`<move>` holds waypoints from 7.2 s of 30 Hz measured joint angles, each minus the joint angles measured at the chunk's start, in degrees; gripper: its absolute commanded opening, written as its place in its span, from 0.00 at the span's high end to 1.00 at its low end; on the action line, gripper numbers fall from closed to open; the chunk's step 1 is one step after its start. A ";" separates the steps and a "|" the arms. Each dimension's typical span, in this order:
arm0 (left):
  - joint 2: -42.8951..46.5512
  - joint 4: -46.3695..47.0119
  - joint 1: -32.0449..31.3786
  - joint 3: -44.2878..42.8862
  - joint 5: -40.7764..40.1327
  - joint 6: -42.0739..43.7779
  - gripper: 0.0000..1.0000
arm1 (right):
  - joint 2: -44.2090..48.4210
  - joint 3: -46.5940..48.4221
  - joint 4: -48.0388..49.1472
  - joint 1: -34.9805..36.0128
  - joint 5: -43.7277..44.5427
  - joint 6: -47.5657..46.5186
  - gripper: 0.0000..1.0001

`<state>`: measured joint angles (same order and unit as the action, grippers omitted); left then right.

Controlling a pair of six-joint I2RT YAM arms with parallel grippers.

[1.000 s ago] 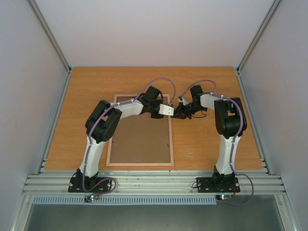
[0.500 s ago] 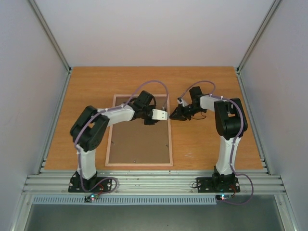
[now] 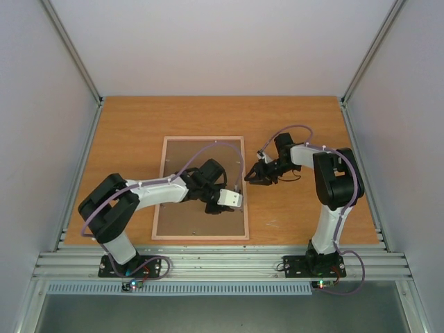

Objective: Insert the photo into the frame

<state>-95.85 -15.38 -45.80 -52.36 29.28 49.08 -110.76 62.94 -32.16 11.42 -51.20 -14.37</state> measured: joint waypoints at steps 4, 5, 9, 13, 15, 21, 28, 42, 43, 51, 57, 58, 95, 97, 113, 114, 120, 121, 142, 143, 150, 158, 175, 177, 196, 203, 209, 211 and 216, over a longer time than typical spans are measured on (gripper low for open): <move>-0.17 1.33 -3.39 0.09 -0.48 -3.87 0.85 | -0.17 -1.18 -0.46 0.24 -0.76 0.24 0.71; -0.35 1.84 -4.09 0.13 -0.92 -4.98 0.85 | -0.31 -1.36 -0.42 0.28 -0.85 0.26 0.72; -2.60 2.97 -5.84 0.07 -3.04 -8.55 0.87 | -1.95 -1.60 -0.35 0.28 -1.36 0.42 0.74; -5.60 3.23 -6.27 -0.68 -5.64 -9.97 0.89 | -2.67 -1.60 0.09 0.22 -2.10 0.35 0.76; -6.36 3.56 -6.27 -1.64 -6.78 -10.10 0.89 | -2.91 -1.60 0.22 0.20 -2.40 0.33 0.77; -7.17 5.05 -6.93 -2.40 -9.14 -9.62 0.90 | -3.50 -1.60 0.46 0.02 -3.45 0.11 0.77; -7.39 6.91 -9.18 -2.40 -13.38 -8.07 0.95 | -3.54 -1.64 0.68 -0.02 -3.82 0.09 0.81; -6.58 14.64 -12.57 0.90 -23.28 -10.36 0.92 | -3.21 -2.84 3.50 -0.79 -5.20 0.15 0.88; -6.43 15.89 -12.59 1.57 -23.47 -10.38 0.90 | -3.21 -2.84 3.69 -0.83 -5.20 0.15 0.89; -5.75 21.16 -12.55 4.07 -25.14 -8.57 0.76 | -3.06 -2.91 3.80 -0.83 -5.25 0.15 0.92; -6.12 21.51 -12.63 4.02 -25.99 -8.28 0.87 | -2.82 -3.41 4.63 -0.90 -5.33 0.39 0.95; -6.27 21.77 -12.72 3.98 -26.25 -8.28 0.90 | -2.75 -3.50 4.87 -0.94 -5.31 0.46 0.96; 24.28 -5.81 4.11 7.63 -23.71 -15.47 0.07 | 19.82 -3.58 -14.84 4.92 15.69 -23.34 0.45; 26.69 -5.42 4.09 11.06 -23.08 -13.92 0.06 | 19.91 -1.97 -16.46 6.10 16.37 -27.98 0.43; 35.12 -25.79 21.64 5.16 -22.53 -23.32 0.12 | 22.32 0.98 -25.83 25.11 25.64 -52.89 0.43; 35.30 -27.76 23.19 5.11 -23.17 -23.82 0.12 | 22.21 1.01 -26.16 25.81 26.27 -53.81 0.44; 32.11 -36.02 29.86 4.66 -27.93 -26.95 0.14 | 19.82 1.29 -27.65 30.58 30.73 -56.41 0.52; 31.23 -36.46 30.64 4.46 -28.76 -27.67 0.14 | 19.26 1.29 -27.63 31.15 31.80 -56.15 0.54; 16.37 -36.46 38.86 -2.16 -34.12 -33.79 0.23 | 9.94 1.51 -19.12 35.06 46.90 -51.80 0.68; 16.02 -36.48 38.86 -2.19 -34.23 -33.90 0.24 | 9.62 1.75 -19.06 35.12 47.30 -51.80 0.69; 13.53 -36.41 38.93 -2.38 -34.91 -34.36 0.28 | 7.82 3.52 -19.23 35.30 49.59 -52.13 0.73; 9.97 -36.20 38.97 -2.93 -34.62 -34.25 0.33 | 6.84 3.89 -20.22 36.22 51.06 -54.01 0.80; 4.87 -35.39 38.97 -5.31 -32.59 -32.33 0.31 | 4.50 6.62 -22.51 36.81 53.57 -56.72 0.90; 5.09 -35.34 38.97 -5.64 -29.90 -32.30 0.30 | 4.42 6.69 -22.51 36.81 53.59 -56.74 0.90; -2.58 -33.77 38.97 -7.98 -23.10 -33.55 0.36 | 4.33 6.73 -22.75 36.81 53.83 -60.24 0.91; -4.31 -33.35 38.69 -8.83 -24.24 -31.91 0.38 | 3.45 7.85 -23.34 36.94 54.69 -63.01 0.89; -4.96 -33.70 38.58 -9.75 -24.33 -31.06 0.39 | 2.95 8.66 -23.76 37.29 55.82 -63.82 0.79; -5.40 -33.66 38.58 -10.38 -24.37 -31.04 0.39 | 2.34 9.64 -24.68 37.29 55.87 -62.99 0.75; -6.36 -33.16 38.29 -11.80 -24.13 -31.32 0.39 | 1.55 12.90 -27.30 36.70 55.34 -58.71 0.66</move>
<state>-102.21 -48.53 -7.51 -64.16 5.15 17.76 -109.21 75.83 -59.46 48.12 4.14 -73.08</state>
